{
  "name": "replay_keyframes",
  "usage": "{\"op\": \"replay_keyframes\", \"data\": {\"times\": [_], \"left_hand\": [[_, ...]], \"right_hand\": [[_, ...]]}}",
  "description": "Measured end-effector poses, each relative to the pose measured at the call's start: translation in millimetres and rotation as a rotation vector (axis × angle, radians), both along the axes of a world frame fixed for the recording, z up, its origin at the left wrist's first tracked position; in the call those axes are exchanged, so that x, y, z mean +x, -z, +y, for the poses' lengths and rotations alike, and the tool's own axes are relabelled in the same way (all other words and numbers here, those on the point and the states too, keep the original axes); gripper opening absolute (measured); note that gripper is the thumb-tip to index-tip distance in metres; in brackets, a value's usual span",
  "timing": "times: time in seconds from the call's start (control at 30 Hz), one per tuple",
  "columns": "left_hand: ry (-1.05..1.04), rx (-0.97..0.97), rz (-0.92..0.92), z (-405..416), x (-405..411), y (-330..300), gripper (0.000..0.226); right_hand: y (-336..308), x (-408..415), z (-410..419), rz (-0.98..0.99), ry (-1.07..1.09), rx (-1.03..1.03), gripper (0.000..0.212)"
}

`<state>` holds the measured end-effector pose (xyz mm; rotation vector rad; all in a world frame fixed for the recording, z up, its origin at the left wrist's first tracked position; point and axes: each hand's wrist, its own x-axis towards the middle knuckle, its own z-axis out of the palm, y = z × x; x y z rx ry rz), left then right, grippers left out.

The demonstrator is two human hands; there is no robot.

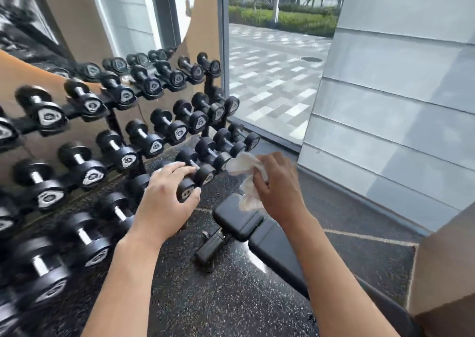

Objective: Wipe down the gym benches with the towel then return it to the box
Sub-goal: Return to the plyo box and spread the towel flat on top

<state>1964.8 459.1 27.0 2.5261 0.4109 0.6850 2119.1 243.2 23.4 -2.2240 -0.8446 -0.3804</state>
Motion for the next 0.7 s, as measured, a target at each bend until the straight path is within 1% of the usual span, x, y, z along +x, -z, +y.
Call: {"op": "replay_keyframes", "data": {"times": [0.13, 0.27, 0.37, 0.53, 0.7], "left_hand": [[-0.109, 0.006, -0.011, 55.2, -43.7, 1.3, 0.046], [-0.237, -0.022, -0.022, 97.5, -86.2, 1.1, 0.054], [-0.332, -0.035, -0.024, 124.9, -115.6, 4.4, 0.048], [-0.496, -0.037, -0.009, 165.7, -156.9, 12.5, 0.045], [-0.649, -0.044, 0.023, 202.7, -177.6, 14.5, 0.047]], "right_hand": [[-6.3, -24.4, 72.2, 0.009, -0.113, -0.011, 0.038], [-10.2, -44.6, 137.7, -0.013, -0.224, -0.031, 0.045], [-9.5, -57.5, 187.1, -0.028, -0.315, -0.048, 0.048], [1.2, -74.5, 266.3, -0.028, -0.466, -0.055, 0.038], [11.4, -83.9, 339.5, -0.009, -0.631, -0.051, 0.036]]}}
